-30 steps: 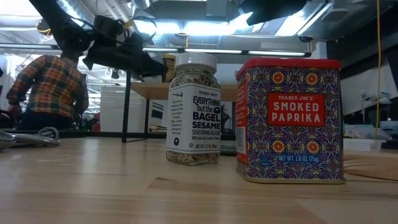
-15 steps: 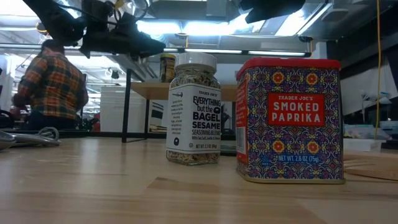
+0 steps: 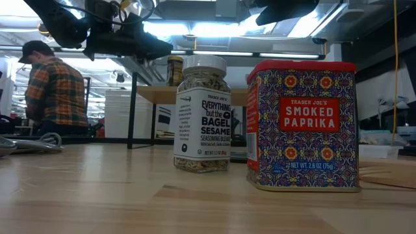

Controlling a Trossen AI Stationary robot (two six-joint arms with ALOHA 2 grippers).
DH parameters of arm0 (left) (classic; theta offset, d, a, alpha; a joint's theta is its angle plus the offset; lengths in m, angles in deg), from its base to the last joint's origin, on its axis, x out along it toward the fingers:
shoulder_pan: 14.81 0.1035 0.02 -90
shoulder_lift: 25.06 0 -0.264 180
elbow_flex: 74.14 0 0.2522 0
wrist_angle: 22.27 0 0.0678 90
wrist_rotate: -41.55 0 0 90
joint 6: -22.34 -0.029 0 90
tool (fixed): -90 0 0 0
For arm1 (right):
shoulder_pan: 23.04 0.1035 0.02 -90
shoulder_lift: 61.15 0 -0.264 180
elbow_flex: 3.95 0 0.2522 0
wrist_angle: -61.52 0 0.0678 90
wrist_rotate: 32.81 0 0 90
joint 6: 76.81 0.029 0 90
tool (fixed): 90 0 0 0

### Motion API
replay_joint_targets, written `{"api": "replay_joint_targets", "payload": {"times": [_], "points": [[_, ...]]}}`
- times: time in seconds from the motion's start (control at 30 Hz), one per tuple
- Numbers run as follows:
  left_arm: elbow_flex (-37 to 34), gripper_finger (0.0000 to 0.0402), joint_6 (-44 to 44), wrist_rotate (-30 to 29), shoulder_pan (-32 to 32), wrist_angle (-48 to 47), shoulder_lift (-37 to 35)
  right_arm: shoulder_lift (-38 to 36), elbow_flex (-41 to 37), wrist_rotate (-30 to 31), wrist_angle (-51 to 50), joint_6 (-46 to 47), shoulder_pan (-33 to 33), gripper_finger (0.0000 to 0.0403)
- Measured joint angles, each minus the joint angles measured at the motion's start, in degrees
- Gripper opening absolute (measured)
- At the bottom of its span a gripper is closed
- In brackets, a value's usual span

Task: Shelf spices
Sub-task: Remove the yellow seasoning bottle from the shelf

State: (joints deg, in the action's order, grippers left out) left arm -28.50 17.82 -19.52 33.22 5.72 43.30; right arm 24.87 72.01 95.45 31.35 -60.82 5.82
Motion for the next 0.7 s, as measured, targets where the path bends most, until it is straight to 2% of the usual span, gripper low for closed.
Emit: {"api": "replay_joint_targets", "payload": {"times": [0.13,0.33,0.5,0.7], "points": [[0.0,0.0224,0.0,0.0,0.0,0.03,0.0,-0.01,0.0,-0.19,0.0,0.0,-0.02,0.0356],[0.0,0.0224,-1.41,0.0,0.0,-0.01,0.0,0.0,0.0,5.1,3.73,-2.22,-1.39,0.0356],[0.02,0.0224,-1.48,0.0,-0.02,-0.5,0.0,-1.61,-0.04,-1.27,3.89,-10.38,-5.03,0.0356],[0.02,0.0224,-1.37,-0.02,-0.02,-0.81,0.02,-8.48,-0.04,-11.76,0.59,-15.7,-11.16,0.0356]]}}
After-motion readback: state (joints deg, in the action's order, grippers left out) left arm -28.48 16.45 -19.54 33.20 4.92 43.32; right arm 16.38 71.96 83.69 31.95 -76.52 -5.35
